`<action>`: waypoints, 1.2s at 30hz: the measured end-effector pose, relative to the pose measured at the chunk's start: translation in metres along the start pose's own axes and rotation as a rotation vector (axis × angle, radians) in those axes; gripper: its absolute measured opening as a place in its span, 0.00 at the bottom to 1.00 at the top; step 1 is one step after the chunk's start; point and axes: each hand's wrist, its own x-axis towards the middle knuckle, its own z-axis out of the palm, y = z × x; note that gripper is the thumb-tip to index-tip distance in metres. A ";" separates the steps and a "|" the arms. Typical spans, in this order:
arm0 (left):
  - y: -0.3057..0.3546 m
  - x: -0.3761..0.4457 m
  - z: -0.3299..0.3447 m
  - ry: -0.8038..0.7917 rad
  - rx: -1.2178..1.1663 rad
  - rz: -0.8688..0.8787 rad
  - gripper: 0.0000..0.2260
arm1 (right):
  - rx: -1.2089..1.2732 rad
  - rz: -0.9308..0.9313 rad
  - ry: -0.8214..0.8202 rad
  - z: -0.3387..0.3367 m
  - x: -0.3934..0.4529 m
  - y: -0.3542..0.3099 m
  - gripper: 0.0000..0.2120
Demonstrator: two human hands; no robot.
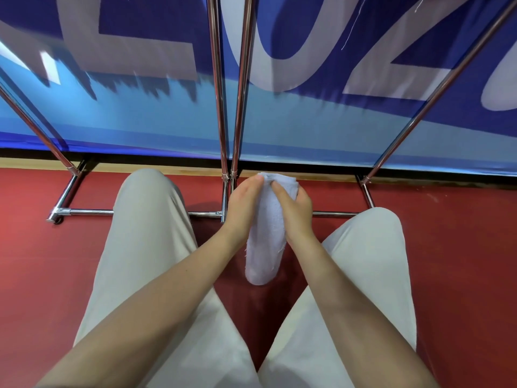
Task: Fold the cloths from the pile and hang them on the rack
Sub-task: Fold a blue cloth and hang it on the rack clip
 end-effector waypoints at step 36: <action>0.041 0.037 -0.066 0.326 -0.227 0.043 0.07 | -0.429 0.174 -0.461 0.049 0.010 0.102 0.06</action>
